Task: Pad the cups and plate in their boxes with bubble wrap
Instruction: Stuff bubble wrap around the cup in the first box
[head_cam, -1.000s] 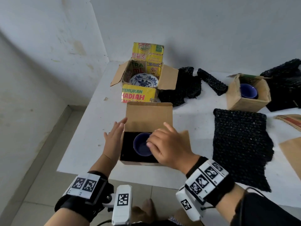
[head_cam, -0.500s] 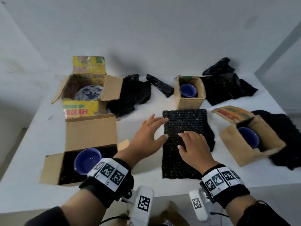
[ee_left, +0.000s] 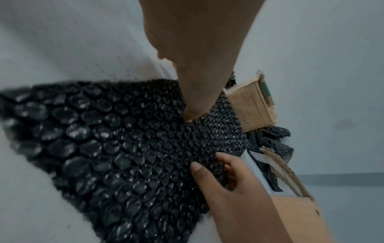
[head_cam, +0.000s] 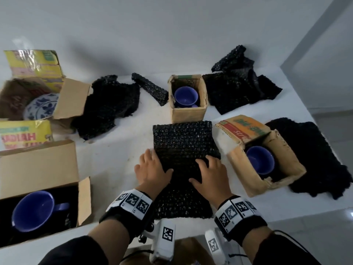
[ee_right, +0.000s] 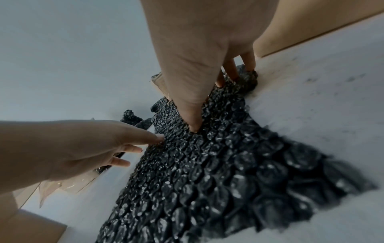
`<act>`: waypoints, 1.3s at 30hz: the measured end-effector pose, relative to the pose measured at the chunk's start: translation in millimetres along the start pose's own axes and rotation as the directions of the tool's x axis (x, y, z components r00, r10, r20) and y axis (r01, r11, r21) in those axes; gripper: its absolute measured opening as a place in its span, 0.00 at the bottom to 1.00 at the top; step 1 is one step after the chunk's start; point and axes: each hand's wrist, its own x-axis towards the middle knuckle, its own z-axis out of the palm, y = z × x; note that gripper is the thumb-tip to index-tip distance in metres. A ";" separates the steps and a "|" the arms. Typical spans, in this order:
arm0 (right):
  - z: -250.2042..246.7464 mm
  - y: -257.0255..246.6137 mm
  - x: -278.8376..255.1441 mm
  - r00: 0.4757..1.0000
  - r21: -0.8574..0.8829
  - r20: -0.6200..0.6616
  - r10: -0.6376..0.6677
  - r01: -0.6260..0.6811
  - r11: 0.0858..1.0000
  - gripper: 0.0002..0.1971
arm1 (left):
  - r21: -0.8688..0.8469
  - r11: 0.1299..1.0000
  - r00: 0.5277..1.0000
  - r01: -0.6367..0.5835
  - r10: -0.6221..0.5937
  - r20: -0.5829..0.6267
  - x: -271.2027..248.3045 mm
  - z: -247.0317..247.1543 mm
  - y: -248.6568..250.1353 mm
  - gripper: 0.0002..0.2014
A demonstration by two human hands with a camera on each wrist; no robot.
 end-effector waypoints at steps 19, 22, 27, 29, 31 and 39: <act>-34.1 14.7 32.1 0.942 0.794 0.160 0.294 -0.300 0.529 0.56 | -0.892 0.375 0.967 0.254 -0.120 0.225 28.9 -26.9 3.9 0.26; -44.8 8.1 31.1 0.926 0.864 0.257 0.277 -0.349 0.363 0.54 | -0.900 0.351 0.965 0.261 -0.057 0.257 28.6 -38.2 -9.1 0.29; -53.2 -6.6 31.5 0.913 0.869 0.356 0.197 -0.401 0.289 0.43 | -0.922 0.308 0.951 0.234 0.126 0.283 15.9 -59.4 -24.7 0.10; -53.8 -13.5 30.8 0.901 0.866 0.420 0.106 -0.433 0.249 0.44 | -0.932 0.268 0.941 0.242 0.169 0.293 9.8 -69.3 -30.6 0.06; -56.0 -21.9 30.1 0.874 0.854 0.482 0.056 -0.483 0.194 0.41 | -0.944 0.223 0.943 0.242 0.175 0.284 5.1 -79.3 -37.8 0.09; -86.9 -67.5 24.3 0.937 0.932 0.341 -0.075 -0.348 -0.099 0.22 | -0.944 0.307 0.968 0.117 0.179 0.178 -11.8 -122.3 -74.2 0.11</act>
